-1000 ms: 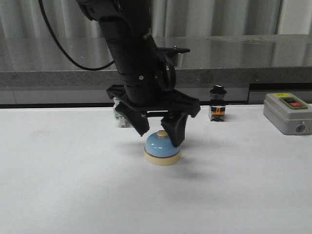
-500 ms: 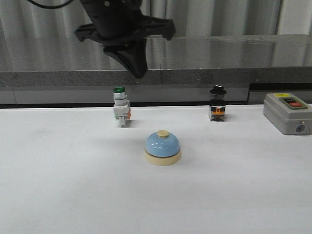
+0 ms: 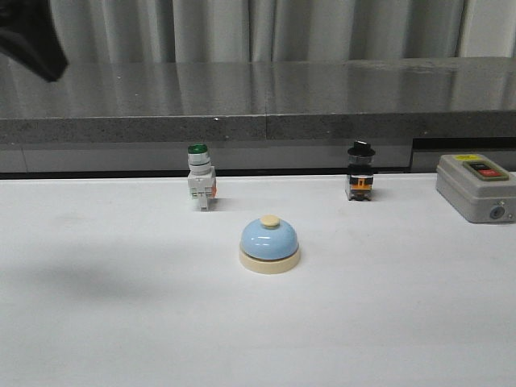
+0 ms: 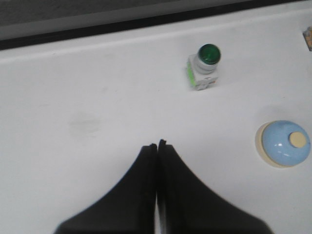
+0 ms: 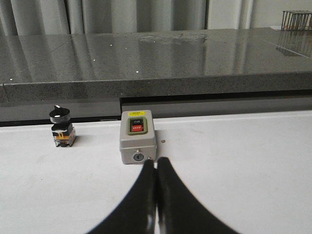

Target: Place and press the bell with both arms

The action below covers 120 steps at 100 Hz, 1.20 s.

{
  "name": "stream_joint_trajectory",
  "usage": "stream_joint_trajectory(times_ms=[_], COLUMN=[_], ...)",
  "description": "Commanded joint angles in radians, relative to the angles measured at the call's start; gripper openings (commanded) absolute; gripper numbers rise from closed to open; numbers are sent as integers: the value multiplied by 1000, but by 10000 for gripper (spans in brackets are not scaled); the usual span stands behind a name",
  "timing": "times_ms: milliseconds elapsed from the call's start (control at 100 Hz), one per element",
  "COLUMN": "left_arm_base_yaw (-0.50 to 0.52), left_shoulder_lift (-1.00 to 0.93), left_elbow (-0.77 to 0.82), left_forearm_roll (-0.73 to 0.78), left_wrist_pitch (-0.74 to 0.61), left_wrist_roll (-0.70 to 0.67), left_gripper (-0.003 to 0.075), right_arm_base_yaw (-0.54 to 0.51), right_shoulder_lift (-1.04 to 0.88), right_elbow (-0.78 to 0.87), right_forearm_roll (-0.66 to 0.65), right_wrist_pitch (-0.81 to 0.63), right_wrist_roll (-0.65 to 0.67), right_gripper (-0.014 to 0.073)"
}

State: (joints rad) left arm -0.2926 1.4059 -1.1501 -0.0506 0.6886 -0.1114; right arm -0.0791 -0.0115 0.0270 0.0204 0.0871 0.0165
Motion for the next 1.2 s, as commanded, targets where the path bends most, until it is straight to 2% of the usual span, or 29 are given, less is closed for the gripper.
stream_joint_trajectory(times_ms=[0, 160, 350, 600, 800, 970, 1190], left_arm_base_yaw=[53, 130, 167, 167, 167, 167, 167], left_shoulder_lift=[-124, -284, -470, -726, -901, -1005, -1168], left_elbow=[61, 183, 307, 442, 522, 583, 727], left_forearm_roll=[-9, -9, -9, -9, 0, 64, 89], left_wrist_pitch=[-75, -91, -105, -158, -158, -138, -239], left_wrist_roll=[-11, -11, -11, -11, -11, -11, -11], left_gripper=[-20, -20, -20, -20, -20, -20, -20], right_arm_base_yaw=[-1, -1, -1, -1, -1, -1, -1], right_shoulder_lift=[-17, -17, -17, -17, -17, -17, -17], right_elbow=[-16, -16, -16, -16, -16, -16, -16], right_forearm_roll=[-5, -5, -5, -5, -5, -5, -5], right_wrist_pitch=[-77, -77, -77, -77, -77, -77, -77], right_wrist_roll=[-3, -3, -3, -3, -3, -3, -3], right_gripper=[-60, -60, -60, -60, -60, -60, -60])
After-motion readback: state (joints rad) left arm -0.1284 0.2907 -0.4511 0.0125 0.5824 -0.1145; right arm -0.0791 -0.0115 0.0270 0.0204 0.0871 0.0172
